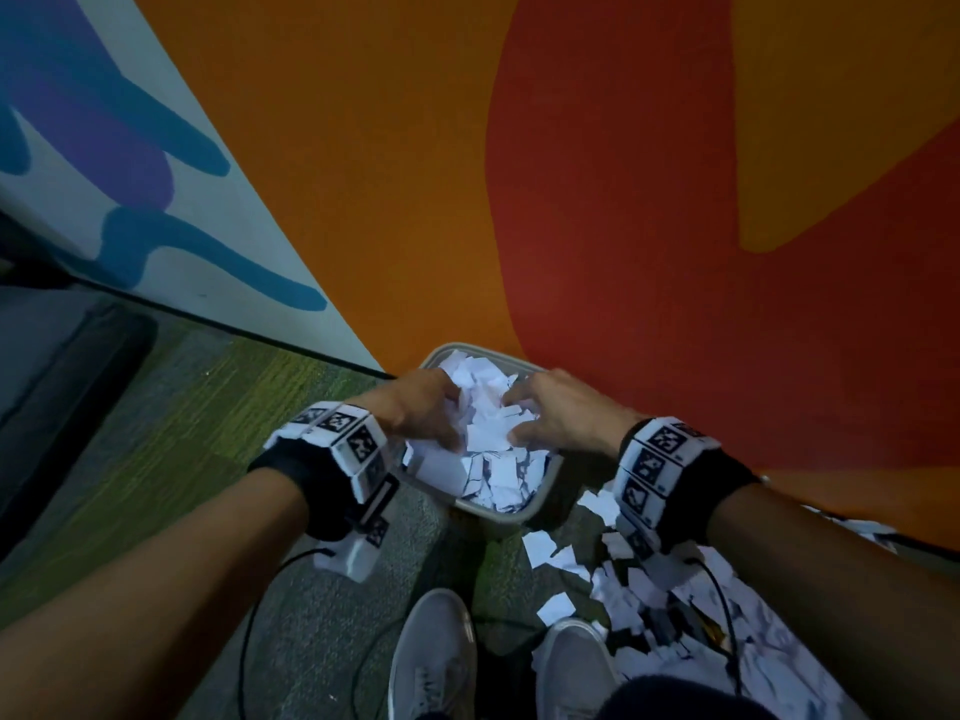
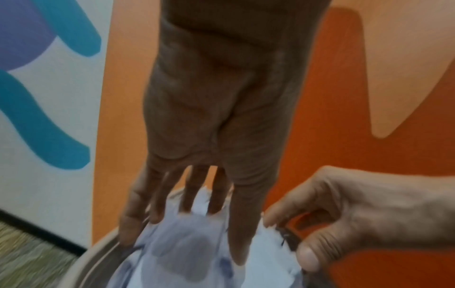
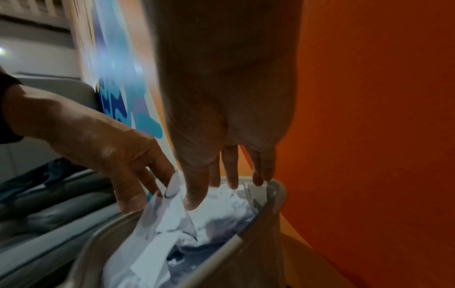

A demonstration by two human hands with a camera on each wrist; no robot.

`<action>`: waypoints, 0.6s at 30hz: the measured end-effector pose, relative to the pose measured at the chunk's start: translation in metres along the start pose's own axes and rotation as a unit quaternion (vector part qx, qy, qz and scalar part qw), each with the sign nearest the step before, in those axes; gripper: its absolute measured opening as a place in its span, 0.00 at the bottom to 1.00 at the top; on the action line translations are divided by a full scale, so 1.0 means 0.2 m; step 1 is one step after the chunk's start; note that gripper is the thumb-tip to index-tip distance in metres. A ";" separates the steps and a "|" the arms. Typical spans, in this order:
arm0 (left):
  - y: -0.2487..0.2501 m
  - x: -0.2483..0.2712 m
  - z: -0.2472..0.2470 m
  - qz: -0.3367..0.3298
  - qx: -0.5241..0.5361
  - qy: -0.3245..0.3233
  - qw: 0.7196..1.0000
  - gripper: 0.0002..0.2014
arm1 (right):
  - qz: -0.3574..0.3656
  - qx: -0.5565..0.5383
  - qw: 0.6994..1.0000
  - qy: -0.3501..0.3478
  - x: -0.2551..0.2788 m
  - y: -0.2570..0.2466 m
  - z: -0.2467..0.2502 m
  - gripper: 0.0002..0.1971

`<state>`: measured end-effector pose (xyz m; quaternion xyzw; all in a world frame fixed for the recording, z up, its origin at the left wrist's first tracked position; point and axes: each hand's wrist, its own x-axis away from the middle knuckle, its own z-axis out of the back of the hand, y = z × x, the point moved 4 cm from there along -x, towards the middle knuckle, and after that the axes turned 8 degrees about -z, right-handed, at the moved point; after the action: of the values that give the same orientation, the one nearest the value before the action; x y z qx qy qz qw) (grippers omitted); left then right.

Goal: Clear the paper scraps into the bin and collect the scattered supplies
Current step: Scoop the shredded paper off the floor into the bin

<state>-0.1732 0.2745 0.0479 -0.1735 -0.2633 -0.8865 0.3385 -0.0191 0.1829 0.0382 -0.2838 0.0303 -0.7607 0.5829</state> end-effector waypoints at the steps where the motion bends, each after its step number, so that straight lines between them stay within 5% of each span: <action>1: 0.03 0.02 0.05 0.001 -0.015 0.010 1.000 0.31 | 0.001 -0.022 1.000 0.013 0.04 0.02 0.03 0.28; 4: 0.15 0.07 0.19 -0.006 -0.034 0.043 0.998 0.27 | 0.003 -0.074 0.996 0.043 0.18 0.09 0.12 0.28; 10: 0.70 0.07 0.25 -0.127 -0.071 0.068 0.987 0.20 | -0.026 -0.106 0.991 0.074 0.62 0.38 0.24 0.26; 18: 1.28 -0.09 -0.23 -0.274 -0.127 -0.064 0.951 0.18 | -0.163 -0.245 0.950 0.106 1.21 1.11 0.01 0.21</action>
<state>0.0096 0.0950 0.0913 -0.1928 -0.2076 -0.9582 0.0402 0.1374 -0.1057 0.0526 -0.3368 0.2307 -0.8402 0.3569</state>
